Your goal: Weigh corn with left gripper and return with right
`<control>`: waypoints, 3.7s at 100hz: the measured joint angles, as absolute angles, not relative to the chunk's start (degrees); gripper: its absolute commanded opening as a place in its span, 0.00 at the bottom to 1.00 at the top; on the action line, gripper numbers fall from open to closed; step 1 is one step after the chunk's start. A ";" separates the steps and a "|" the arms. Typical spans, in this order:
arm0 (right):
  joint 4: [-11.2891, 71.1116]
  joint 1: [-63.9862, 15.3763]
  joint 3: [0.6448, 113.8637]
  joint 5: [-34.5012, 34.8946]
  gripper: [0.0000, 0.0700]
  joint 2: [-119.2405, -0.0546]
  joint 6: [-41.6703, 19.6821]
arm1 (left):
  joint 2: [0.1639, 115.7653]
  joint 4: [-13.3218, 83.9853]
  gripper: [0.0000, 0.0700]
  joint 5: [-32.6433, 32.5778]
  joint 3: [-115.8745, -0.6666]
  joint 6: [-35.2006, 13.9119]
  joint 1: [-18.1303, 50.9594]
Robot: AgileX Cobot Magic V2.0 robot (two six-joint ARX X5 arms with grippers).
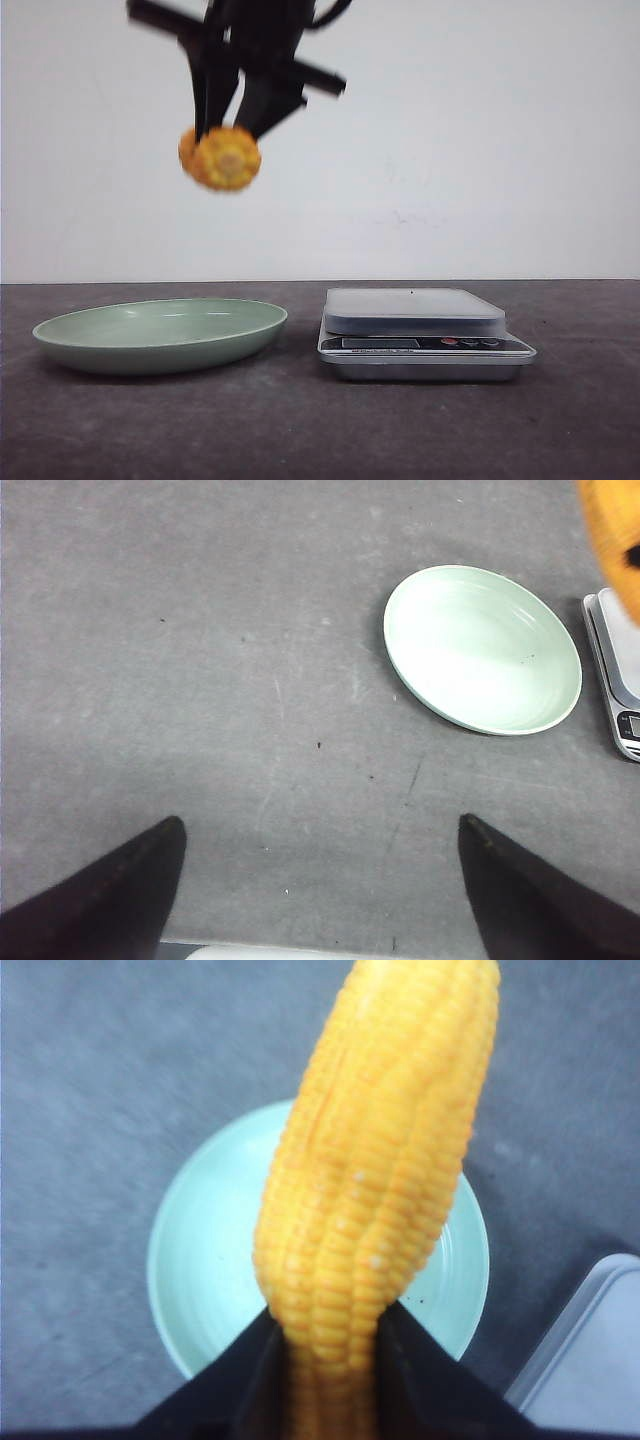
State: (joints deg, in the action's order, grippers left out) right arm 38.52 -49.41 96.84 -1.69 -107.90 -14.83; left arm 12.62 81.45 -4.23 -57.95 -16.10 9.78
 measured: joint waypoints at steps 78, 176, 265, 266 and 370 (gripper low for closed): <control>37.30 -48.53 96.84 1.56 0.00 -116.55 -16.93 | 12.58 81.45 0.73 -4.19 -57.95 -16.12 9.78; 40.38 -49.12 101.86 -1.34 0.76 -119.04 -19.20 | 12.58 81.45 0.73 -4.19 -57.95 -16.08 9.78; 71.20 -29.43 116.95 -7.99 0.76 -78.52 -8.75 | 12.58 81.43 0.73 -4.19 -57.95 -16.05 9.78; 71.35 -29.39 116.95 -8.16 0.76 -78.00 -8.73 | 12.58 81.43 0.73 -4.19 -57.95 -16.05 9.78; 47.42 -29.19 54.33 -14.83 0.76 -20.32 -8.12 | 10.11 71.18 0.71 -4.80 -57.93 -16.08 9.78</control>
